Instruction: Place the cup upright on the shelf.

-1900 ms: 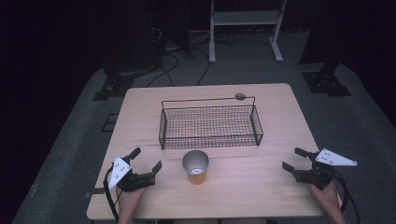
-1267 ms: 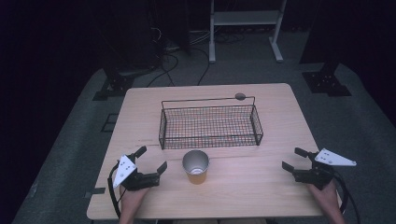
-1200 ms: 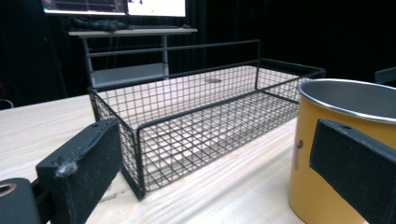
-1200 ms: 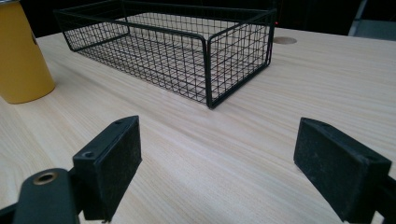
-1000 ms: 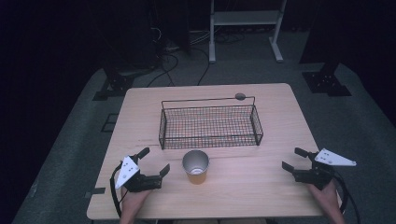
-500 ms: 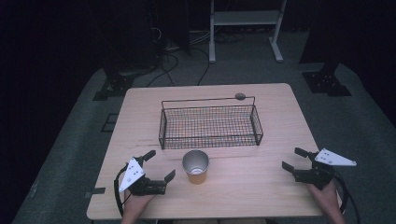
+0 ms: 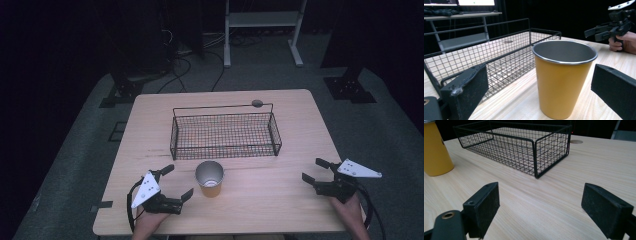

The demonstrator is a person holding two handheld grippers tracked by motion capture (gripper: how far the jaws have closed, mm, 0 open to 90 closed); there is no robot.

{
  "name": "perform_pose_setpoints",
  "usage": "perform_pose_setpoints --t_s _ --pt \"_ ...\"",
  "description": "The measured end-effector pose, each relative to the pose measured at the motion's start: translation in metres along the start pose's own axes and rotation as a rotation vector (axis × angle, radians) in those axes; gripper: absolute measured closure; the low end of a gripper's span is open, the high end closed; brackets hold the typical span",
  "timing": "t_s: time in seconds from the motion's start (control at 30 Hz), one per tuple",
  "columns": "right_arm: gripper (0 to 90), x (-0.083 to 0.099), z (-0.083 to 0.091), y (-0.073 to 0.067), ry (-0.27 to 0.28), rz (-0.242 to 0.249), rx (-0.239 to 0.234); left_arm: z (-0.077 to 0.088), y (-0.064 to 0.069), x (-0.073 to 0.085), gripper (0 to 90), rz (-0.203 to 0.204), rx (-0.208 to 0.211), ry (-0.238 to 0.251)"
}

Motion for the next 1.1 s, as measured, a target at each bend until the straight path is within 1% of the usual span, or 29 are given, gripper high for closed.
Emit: perform_pose_setpoints --t_s 0.4,0.53,0.77,0.9,1.1 --pt "13.9 0.0 0.0 0.0 0.0 -0.001 -0.001 -0.01 0.013 0.0 0.5 0.002 0.049 -0.005" --pt "13.9 0.0 0.0 0.0 0.0 0.0 -0.001 -0.015 0.019 0.002 0.5 -0.001 0.072 -0.014" --pt "13.9 0.0 0.0 0.0 0.0 -0.001 -0.003 -0.022 0.024 0.004 0.5 0.004 0.093 -0.02" --pt "13.9 0.0 0.0 0.0 0.0 0.0 -0.002 -0.026 0.027 0.005 0.5 -0.006 0.104 -0.029" --pt "13.9 0.0 0.0 0.0 0.0 0.0 -0.002 -0.034 0.031 0.006 0.5 -0.002 0.117 -0.033"
Point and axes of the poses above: each handheld gripper's, and its own axes: z roughly backward along the jaws, x roughly out of its underside, y roughly to its right, the point moved 7 cm from there along -z, roughly forward along the jaws, and after that the axes turned 3 degrees about y, right-handed, at the moved point
